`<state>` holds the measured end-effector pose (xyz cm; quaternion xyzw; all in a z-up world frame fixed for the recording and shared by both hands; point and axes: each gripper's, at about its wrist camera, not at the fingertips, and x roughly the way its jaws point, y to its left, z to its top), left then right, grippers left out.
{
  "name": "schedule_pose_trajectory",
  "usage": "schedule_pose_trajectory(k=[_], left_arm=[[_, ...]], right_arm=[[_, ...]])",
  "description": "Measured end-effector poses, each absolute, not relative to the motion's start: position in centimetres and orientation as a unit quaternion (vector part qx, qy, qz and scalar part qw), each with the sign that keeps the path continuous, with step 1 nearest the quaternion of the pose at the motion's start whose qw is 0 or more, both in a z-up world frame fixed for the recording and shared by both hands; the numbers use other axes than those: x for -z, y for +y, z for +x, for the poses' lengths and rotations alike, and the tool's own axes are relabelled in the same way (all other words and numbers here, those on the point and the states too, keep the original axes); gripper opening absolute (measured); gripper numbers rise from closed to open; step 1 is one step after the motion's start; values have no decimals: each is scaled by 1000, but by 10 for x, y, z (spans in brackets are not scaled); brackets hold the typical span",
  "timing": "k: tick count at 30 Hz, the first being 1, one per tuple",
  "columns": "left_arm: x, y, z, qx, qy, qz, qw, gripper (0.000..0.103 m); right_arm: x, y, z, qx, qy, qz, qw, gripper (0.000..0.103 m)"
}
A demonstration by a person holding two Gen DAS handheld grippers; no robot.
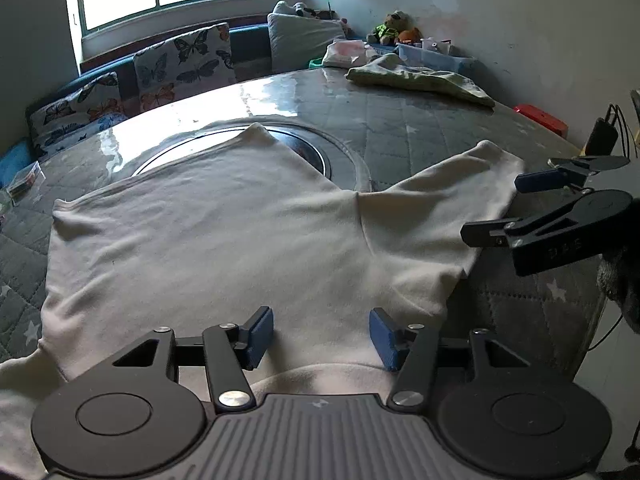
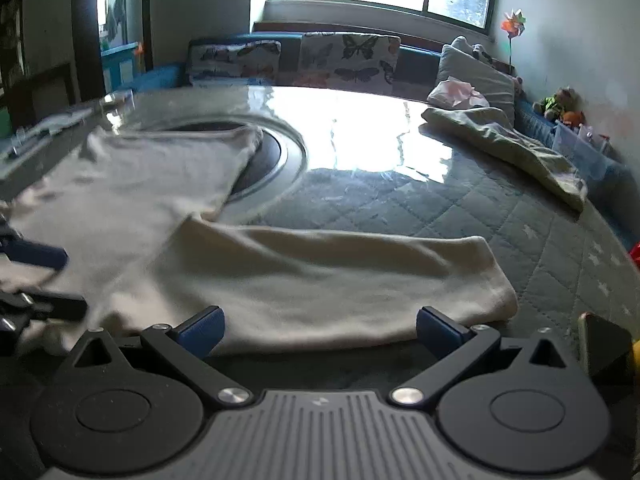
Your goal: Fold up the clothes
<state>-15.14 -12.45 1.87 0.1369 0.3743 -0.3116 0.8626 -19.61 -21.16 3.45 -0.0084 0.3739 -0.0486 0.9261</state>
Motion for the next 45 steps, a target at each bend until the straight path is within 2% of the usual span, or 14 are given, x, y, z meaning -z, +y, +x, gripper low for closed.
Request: schedule_pose_trajectory(k=[3,7,18,23,36,45], left_arm=[[-22,-127,-148,303,382,131,863,69],[-22,-129,-144,291,397,125,862,73],[-16,-132,-137,267,423,119,858,95],[-14,-134,-136,258,426,119,859,101],[-14,-133,-135,255,426,117,860,103],[-23,-129,-138,253,410,119,868,103]], right_arm=[[-35,-214,-195,50,363,16,930,103],[-28,-220,-190,49,357,41,932,103],[-17,-213,-190,63,354,29,933,103],[-19,-212,-187,68,365,30,928,103],[-28,-214,-190,74,362,34,928,102],[-41,-238,-192,106,352,51,928,93]])
